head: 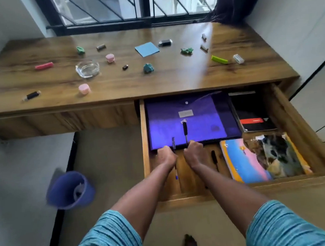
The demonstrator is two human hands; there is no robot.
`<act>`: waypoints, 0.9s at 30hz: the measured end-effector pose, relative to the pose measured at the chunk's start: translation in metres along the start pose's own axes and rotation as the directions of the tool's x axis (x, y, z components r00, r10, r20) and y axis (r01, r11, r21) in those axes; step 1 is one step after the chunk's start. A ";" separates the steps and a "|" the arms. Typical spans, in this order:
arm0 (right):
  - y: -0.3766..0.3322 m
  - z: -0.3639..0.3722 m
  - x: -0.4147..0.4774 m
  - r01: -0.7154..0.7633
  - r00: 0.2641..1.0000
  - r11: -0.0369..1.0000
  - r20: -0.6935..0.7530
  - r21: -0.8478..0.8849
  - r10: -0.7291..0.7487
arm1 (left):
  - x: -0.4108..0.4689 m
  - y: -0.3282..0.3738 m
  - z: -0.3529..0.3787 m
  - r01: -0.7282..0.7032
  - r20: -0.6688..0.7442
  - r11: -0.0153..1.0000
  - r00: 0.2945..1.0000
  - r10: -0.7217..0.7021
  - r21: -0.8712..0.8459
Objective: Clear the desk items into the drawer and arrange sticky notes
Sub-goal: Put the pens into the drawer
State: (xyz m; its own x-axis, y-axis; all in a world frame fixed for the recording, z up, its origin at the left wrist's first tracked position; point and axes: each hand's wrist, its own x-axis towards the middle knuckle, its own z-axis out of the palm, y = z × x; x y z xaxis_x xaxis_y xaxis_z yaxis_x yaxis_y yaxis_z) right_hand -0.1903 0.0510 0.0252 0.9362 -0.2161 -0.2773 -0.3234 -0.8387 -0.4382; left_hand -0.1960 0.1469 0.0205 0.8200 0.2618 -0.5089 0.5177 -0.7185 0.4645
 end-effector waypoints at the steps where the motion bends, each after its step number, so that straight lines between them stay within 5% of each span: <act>1: 0.005 0.001 -0.004 0.017 1.000 1.000 0.022 -0.002 -0.017 | -0.005 -0.003 0.007 0.021 -0.014 1.000 1.000 -0.021 0.001; 9: 0.035 0.017 -0.026 0.037 0.975 0.998 0.216 0.043 -0.046 | -0.029 -0.025 0.040 0.052 -0.083 0.999 0.995 -0.051 0.013; 20: 0.044 0.016 -0.039 0.058 0.965 0.998 0.255 0.000 -0.056 | -0.042 -0.029 0.049 0.018 -0.157 0.995 0.988 -0.003 0.095; 27: 0.055 -0.008 -0.051 0.030 0.999 0.999 0.042 0.018 -0.031 | -0.070 -0.026 0.037 -0.132 -0.169 0.977 0.972 0.160 0.166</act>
State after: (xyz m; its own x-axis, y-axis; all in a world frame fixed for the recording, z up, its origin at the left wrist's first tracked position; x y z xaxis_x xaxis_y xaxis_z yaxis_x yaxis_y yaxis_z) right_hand -0.2553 0.0120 0.0219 0.9392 -0.1687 -0.2992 -0.2973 -0.8355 -0.4621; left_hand -0.2753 0.1234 0.0176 0.9216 0.2486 -0.2979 0.3571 -0.8437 0.4009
